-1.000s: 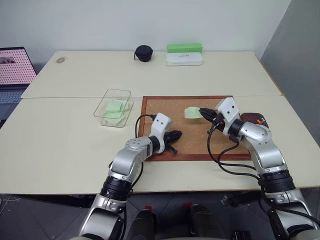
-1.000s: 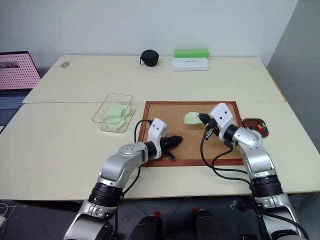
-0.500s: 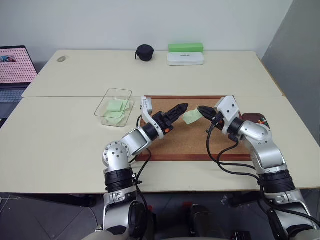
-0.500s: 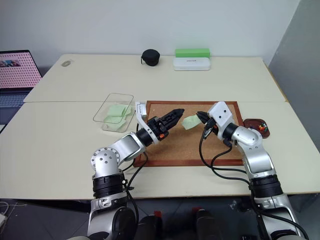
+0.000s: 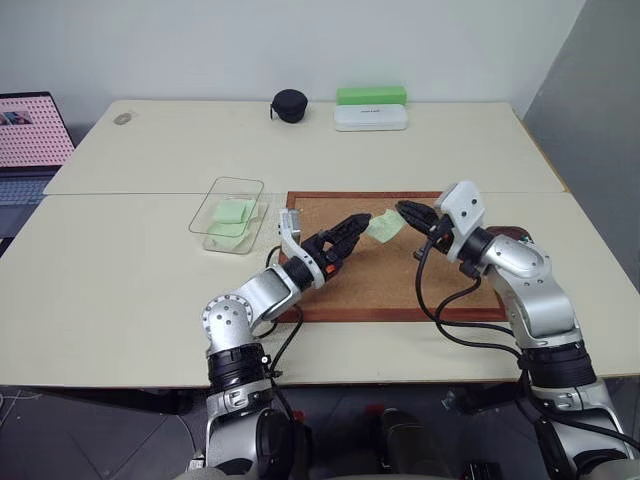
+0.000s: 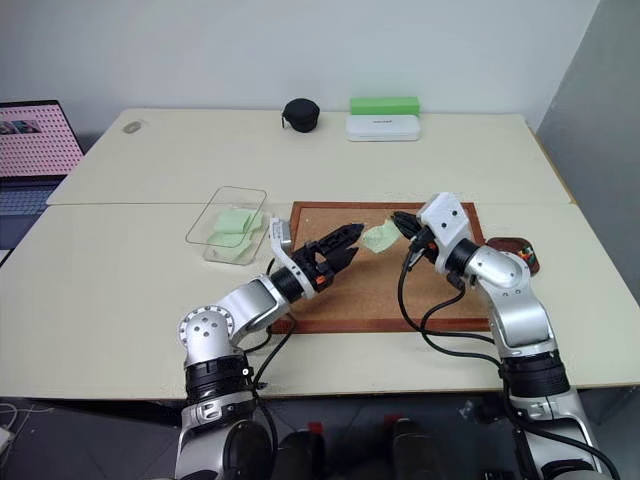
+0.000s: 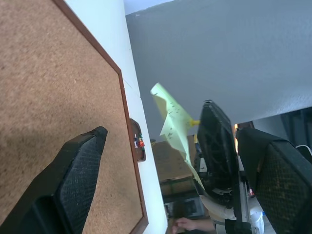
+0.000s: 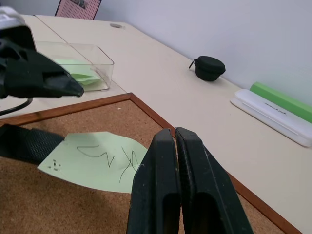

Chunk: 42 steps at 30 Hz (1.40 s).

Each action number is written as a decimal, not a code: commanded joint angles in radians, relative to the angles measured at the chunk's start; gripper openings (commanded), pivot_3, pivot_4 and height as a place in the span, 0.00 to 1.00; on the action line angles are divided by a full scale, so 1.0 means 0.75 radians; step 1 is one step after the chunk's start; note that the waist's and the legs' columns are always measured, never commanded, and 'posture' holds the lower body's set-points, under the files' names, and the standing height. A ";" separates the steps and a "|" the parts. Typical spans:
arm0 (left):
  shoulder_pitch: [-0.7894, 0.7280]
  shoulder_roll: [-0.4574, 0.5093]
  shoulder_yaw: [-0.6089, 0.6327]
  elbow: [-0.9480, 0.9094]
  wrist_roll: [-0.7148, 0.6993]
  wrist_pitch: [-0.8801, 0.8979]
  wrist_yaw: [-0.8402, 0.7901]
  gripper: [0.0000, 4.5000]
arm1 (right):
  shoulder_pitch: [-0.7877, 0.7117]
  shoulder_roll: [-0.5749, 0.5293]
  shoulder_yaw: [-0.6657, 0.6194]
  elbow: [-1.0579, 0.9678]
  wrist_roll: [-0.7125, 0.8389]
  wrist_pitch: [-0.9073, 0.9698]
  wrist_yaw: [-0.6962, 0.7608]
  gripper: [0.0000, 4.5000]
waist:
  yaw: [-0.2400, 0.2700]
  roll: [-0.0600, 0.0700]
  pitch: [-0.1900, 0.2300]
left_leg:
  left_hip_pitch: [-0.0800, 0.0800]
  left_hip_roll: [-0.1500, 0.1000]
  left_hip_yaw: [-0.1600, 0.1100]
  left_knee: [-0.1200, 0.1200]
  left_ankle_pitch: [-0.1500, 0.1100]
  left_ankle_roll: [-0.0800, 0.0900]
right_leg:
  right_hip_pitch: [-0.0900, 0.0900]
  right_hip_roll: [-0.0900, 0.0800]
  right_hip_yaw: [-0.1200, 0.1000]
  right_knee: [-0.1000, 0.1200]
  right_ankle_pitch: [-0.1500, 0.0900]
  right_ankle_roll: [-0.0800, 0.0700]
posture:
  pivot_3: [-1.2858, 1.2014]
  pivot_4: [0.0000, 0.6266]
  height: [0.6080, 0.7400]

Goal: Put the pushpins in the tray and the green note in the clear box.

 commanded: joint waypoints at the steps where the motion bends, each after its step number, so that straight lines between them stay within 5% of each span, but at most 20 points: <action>1: -0.008 -0.025 -0.012 0.007 -0.082 -0.009 0.027 1.00 | -0.026 0.011 -0.035 -0.103 0.046 0.023 -0.018 0.00 | 0.000 0.000 0.000 | 0.000 0.000 0.000 0.000 0.000 0.000 | 0.000 0.000 0.000 0.000 0.000 0.000 | 0.52 0.24 1.00; 10: -0.062 -0.023 -0.087 0.016 -0.092 -0.062 0.001 1.00 | -0.008 0.043 -0.006 -0.164 0.056 0.064 -0.036 0.00 | 0.001 0.000 0.000 | 0.000 0.000 0.000 0.000 0.000 0.000 | 0.000 0.000 0.000 0.000 0.000 0.000 | 0.52 0.24 1.00; 32: -0.051 0.061 -0.183 0.018 -0.077 -0.126 -0.056 0.04 | -0.004 0.072 0.010 -0.179 0.045 0.081 -0.046 0.00 | 0.001 0.000 0.000 | 0.000 0.000 0.000 0.000 0.000 0.000 | 0.000 0.000 0.000 -0.001 0.000 0.000 | 0.52 0.24 1.00; 42: -0.059 0.105 -0.235 0.093 0.074 -0.194 -0.013 0.01 | 0.000 0.087 -0.036 -0.236 0.090 0.157 -0.080 0.00 | 0.000 0.000 0.000 | 0.000 0.000 0.000 -0.001 0.000 0.000 | 0.000 0.000 0.000 -0.001 0.000 0.000 | 0.52 0.24 1.00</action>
